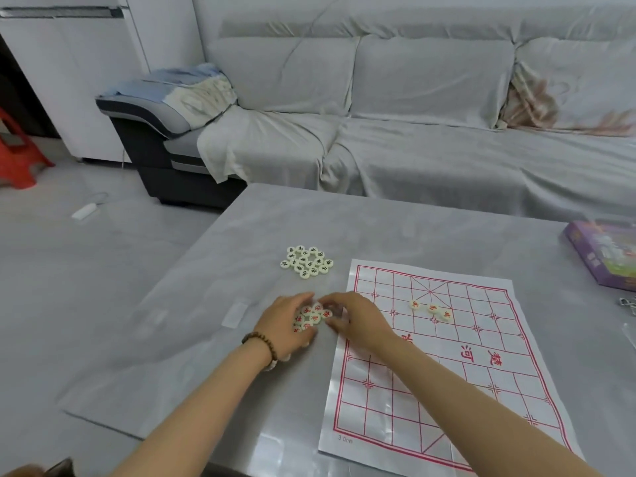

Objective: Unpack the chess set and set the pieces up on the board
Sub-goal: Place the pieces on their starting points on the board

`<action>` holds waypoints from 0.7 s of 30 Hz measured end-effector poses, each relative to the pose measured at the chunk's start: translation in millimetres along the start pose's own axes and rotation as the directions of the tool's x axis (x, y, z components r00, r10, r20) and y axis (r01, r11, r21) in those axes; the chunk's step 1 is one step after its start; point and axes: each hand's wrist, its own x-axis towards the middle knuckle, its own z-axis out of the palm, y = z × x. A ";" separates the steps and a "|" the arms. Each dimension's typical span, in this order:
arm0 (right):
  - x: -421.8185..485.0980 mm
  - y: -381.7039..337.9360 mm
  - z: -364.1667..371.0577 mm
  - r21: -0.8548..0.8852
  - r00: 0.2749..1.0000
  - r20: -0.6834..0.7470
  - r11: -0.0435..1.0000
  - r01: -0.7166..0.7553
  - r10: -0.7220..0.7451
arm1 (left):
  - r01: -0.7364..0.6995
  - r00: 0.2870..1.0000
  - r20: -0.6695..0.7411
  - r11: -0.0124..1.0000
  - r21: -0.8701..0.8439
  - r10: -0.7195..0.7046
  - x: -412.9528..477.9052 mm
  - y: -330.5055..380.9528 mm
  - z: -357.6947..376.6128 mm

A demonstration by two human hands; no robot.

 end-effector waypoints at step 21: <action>23.6 3.3 9.1 0.163 0.996 -0.086 0.986 0.039 -0.025 | -0.026 0.995 -0.102 0.979 -0.204 0.005 18.8 -18.9 -11.9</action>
